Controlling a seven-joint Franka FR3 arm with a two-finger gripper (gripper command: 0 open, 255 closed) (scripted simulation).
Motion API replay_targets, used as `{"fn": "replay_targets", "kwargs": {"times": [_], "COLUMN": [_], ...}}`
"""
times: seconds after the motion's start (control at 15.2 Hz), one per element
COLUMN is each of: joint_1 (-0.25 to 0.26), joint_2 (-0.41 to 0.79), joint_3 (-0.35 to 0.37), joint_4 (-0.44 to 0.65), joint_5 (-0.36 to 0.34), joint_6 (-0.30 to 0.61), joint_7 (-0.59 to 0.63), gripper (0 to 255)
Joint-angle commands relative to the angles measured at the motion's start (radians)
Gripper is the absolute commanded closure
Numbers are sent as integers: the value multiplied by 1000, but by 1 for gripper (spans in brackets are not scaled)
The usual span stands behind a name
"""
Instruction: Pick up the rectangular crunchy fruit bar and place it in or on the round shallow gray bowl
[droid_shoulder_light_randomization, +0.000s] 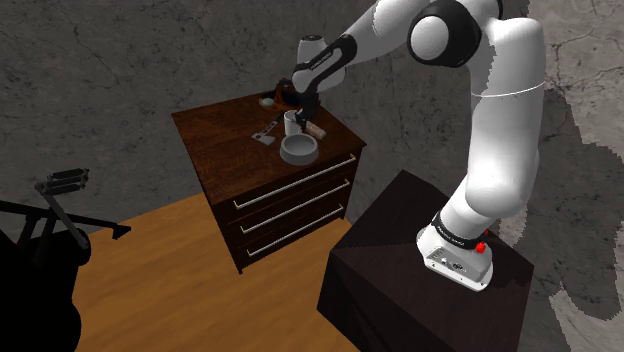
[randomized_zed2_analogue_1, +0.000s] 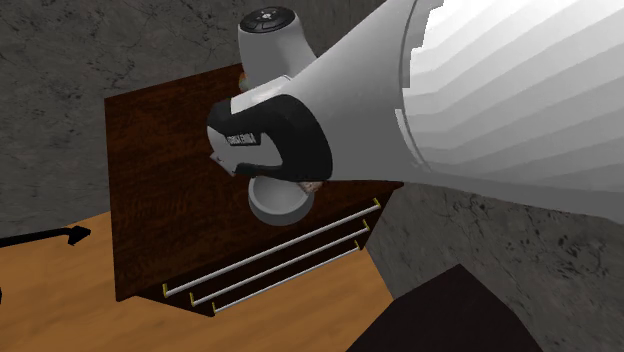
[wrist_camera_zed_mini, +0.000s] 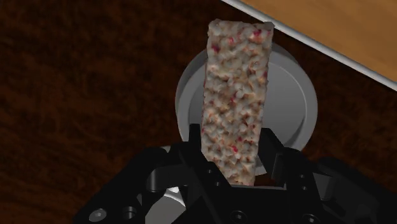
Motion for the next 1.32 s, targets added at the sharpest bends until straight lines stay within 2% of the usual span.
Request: {"fn": "replay_targets", "kwargs": {"times": [0.0,0.99,1.25], "joint_1": [26,25,25], "joint_2": [32,177,177], "joint_3": [8,23,23], "joint_4": [53,73,73], "joint_5": [-2,12,12], "joint_6": [-21,102,102], "joint_7": [39,46,46], "gripper": [255,255,255]}}
